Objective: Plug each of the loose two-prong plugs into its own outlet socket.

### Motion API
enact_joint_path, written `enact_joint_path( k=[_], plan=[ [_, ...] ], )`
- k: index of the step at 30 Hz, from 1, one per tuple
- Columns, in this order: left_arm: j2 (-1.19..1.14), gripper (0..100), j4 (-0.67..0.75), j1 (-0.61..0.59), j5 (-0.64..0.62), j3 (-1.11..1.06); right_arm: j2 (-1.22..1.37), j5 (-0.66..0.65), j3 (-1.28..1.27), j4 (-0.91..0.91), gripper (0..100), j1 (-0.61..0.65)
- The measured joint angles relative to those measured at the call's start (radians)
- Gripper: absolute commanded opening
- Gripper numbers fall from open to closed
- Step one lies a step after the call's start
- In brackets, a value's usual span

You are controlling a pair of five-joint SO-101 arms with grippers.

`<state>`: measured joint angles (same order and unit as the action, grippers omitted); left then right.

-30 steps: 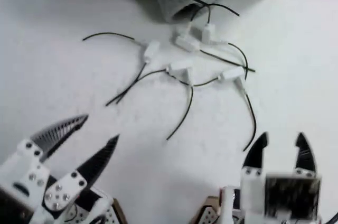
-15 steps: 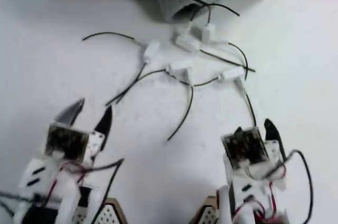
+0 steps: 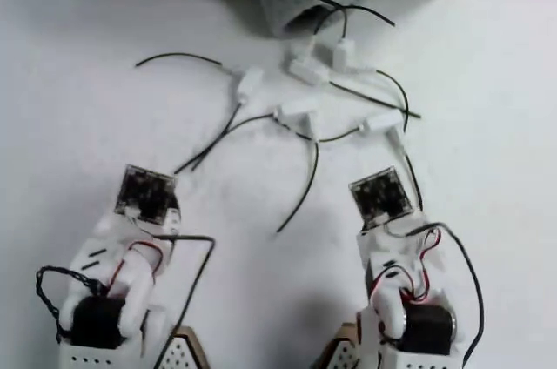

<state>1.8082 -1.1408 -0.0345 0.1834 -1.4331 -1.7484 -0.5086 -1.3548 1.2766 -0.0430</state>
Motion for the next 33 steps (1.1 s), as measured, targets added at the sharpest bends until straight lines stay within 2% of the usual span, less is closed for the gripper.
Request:
enact_joint_path(
  k=[4, 8, 18, 21, 27, 33],
  plan=[
    [-0.002, 7, 0.000, -0.097, -0.204, -0.018, -0.043, 0.155, -0.081, -0.055, 1.8, -0.061],
    [0.000, 7, 0.000, -0.126, -0.258, -0.077, -0.044, 0.238, -0.160, -0.077, 1.8, -0.098],
    [-0.008, 7, 0.000, -0.127, -0.264, -0.255, -0.043, 0.247, -0.293, -0.028, 1.9, -0.106],
    [-0.003, 7, -0.008, -0.127, -0.256, -0.262, -0.043, 0.247, -0.321, -0.026, 2.0, -0.106],
    [-0.008, 7, -0.123, -0.126, -0.115, -0.262, -0.043, 0.247, -0.325, -0.017, 2.1, -0.106],
    [-0.008, 7, -0.133, -0.126, -0.149, -0.262, -0.043, 0.247, -0.325, -0.017, 2.1, -0.106]
  ],
)
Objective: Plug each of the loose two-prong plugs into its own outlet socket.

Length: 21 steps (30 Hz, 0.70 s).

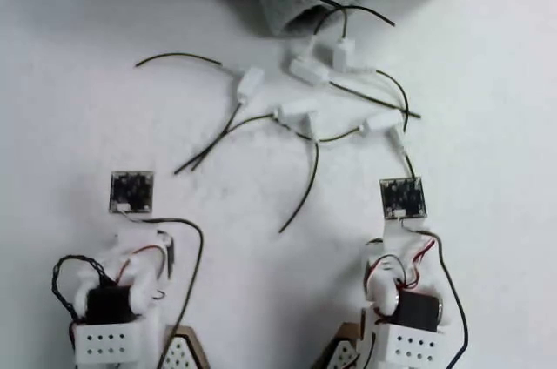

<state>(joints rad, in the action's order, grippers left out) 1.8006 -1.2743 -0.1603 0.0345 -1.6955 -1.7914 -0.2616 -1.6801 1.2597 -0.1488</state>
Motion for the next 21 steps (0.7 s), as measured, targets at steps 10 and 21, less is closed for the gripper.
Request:
enact_joint_path(
  k=[10, 21],
  plan=[
    [0.000, 7, 0.000, 0.000, -0.002, 0.000, 0.000, -0.130, 0.000, 0.000, 1.9, 0.000],
    [0.000, 7, 0.000, 0.000, -0.002, 0.000, 0.000, -0.135, 0.000, 0.000, 2.0, 0.000]
  ],
)
